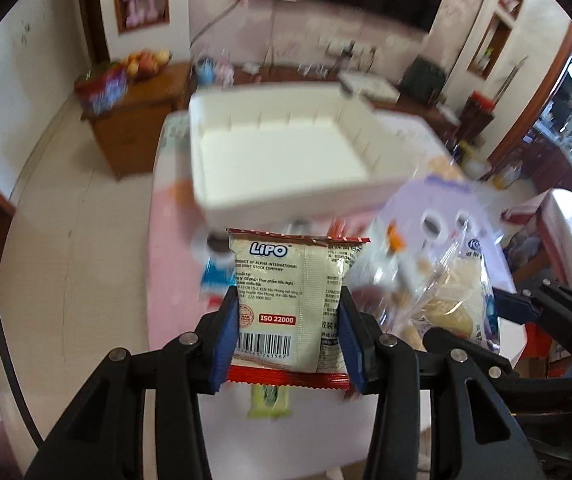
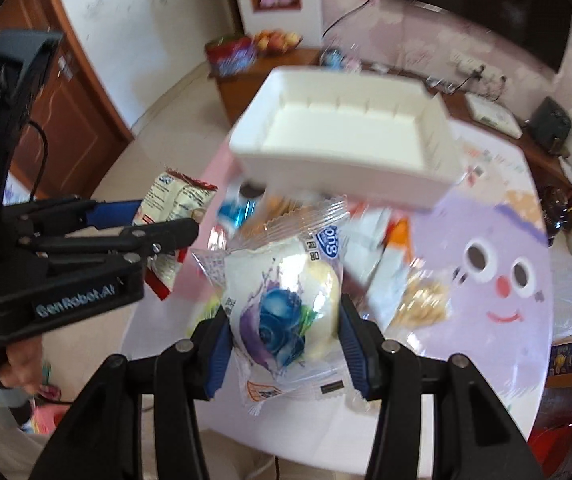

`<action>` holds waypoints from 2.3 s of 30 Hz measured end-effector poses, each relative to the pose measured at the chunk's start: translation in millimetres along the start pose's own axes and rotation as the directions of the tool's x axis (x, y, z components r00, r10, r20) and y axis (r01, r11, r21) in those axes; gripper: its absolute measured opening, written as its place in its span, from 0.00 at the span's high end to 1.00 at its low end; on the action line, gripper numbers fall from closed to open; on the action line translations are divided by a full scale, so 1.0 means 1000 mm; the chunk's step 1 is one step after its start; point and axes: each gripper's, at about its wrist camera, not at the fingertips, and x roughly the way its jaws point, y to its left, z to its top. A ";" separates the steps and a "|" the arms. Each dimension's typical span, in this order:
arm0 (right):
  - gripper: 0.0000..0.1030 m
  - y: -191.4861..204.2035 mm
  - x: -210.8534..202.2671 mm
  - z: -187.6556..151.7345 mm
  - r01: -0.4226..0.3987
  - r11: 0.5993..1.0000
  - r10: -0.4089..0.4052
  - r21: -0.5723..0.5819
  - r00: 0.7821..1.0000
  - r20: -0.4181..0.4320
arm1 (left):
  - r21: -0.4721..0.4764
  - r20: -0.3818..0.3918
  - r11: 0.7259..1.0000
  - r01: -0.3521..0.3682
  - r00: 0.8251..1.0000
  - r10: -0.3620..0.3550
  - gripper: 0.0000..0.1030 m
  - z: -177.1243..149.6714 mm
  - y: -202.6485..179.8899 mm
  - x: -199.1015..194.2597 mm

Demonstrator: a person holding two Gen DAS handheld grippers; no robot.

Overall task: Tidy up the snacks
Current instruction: 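Carry both packs into the white tray and open both grippers to release them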

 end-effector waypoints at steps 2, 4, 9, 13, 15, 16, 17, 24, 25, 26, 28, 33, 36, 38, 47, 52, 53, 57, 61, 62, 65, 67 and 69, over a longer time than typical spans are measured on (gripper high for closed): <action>0.52 -0.004 -0.011 0.010 0.002 1.000 -0.003 0.021 0.999 0.039 | -0.002 0.051 1.000 0.016 0.999 -0.016 0.57 0.011 0.000 -0.009; 0.52 -0.007 -0.018 0.020 0.010 0.999 -0.012 0.038 0.998 0.064 | -0.017 0.082 0.999 0.035 0.996 -0.034 0.57 0.020 0.000 -0.019; 0.52 -0.030 -0.029 0.048 -0.001 0.996 -0.009 0.090 0.994 0.108 | -0.051 0.109 0.998 0.025 0.994 -0.019 0.57 0.051 0.006 -0.008; 0.52 -0.055 -0.022 0.075 -0.023 0.991 0.006 0.130 0.992 0.125 | -0.054 0.117 0.998 0.011 0.993 -0.005 0.57 0.077 0.004 0.009; 0.52 -0.066 -0.015 0.087 -0.035 0.988 0.016 0.148 0.992 0.127 | -0.064 0.115 0.998 0.007 0.993 0.001 0.57 0.093 0.002 0.018; 0.52 -0.072 -0.009 0.094 -0.038 0.987 0.018 0.158 0.992 0.126 | -0.078 0.117 0.997 0.016 0.993 -0.007 0.57 0.102 0.002 0.023; 0.52 -0.080 -0.001 0.103 -0.033 0.984 0.012 0.175 0.993 0.120 | -0.088 0.114 0.996 0.017 0.993 -0.007 0.57 0.107 0.003 0.027; 0.52 -0.119 0.033 0.143 -0.023 0.969 -0.003 0.247 0.995 0.104 | -0.187 0.071 0.980 -0.064 0.994 0.079 0.57 0.154 0.012 0.077; 0.52 -0.124 0.037 0.149 -0.017 0.968 -0.010 0.252 0.994 0.106 | -0.189 0.078 0.978 -0.088 0.992 0.104 0.57 0.159 0.012 0.083; 0.52 -0.127 0.040 0.152 -0.015 0.967 -0.013 0.256 0.994 0.107 | -0.185 0.084 0.976 -0.112 0.988 0.129 0.57 0.162 0.011 0.087; 0.52 -0.136 0.048 0.161 -0.008 0.965 -0.021 0.264 0.994 0.107 | -0.169 0.095 0.971 -0.166 0.978 0.184 0.57 0.169 0.007 0.098; 0.52 -0.150 0.069 0.176 0.018 0.962 -0.044 0.274 0.995 0.090 | -0.156 0.068 0.969 -0.191 0.977 0.203 0.57 0.182 0.000 0.120; 0.52 -0.157 0.086 0.183 0.038 0.961 -0.059 0.275 0.996 0.068 | -0.146 0.042 0.968 -0.203 0.977 0.211 0.57 0.188 -0.002 0.136; 0.52 -0.158 0.094 0.186 0.043 0.960 -0.060 0.275 0.997 0.055 | -0.141 0.024 0.969 -0.203 0.978 0.208 0.57 0.190 -0.003 0.144; 0.51 -0.153 0.125 0.193 0.051 0.968 -0.052 0.245 0.999 -0.002 | -0.125 0.009 0.973 -0.194 0.980 0.197 0.43 0.196 -0.004 0.163; 0.50 -0.157 0.131 0.193 0.073 0.964 -0.073 0.257 0.997 -0.009 | -0.163 0.002 0.969 -0.187 0.982 0.190 0.12 0.200 0.006 0.163; 0.50 -0.159 0.131 0.193 0.071 0.961 -0.072 0.268 0.997 -0.006 | -0.179 -0.015 0.967 -0.179 0.984 0.179 0.09 0.200 0.010 0.165; 0.46 -0.166 0.132 0.191 0.068 0.955 -0.069 0.288 0.998 -0.010 | -0.204 -0.014 0.967 -0.150 0.989 0.150 0.09 0.198 0.015 0.164; 0.43 -0.167 0.129 0.190 0.062 0.956 -0.064 0.286 0.998 -0.003 | -0.193 0.000 0.969 -0.156 0.987 0.159 0.09 0.197 0.009 0.160; 0.43 -0.167 0.128 0.189 0.065 0.956 -0.068 0.287 0.998 0.000 | -0.197 0.006 0.969 -0.149 0.988 0.153 0.09 0.196 0.009 0.158; 0.43 -0.166 0.123 0.187 0.060 0.954 -0.069 0.295 0.997 0.021 | -0.220 0.028 0.968 -0.123 0.991 0.132 0.09 0.194 0.009 0.151; 0.43 -0.165 0.118 0.186 0.065 0.953 -0.080 0.297 0.996 0.037 | -0.223 0.045 0.969 -0.106 0.992 0.118 0.09 0.193 0.009 0.146; 0.43 -0.162 0.113 0.186 0.078 0.954 -0.096 0.291 0.994 0.048 | -0.214 0.056 0.971 -0.108 0.991 0.122 0.09 0.192 0.008 0.140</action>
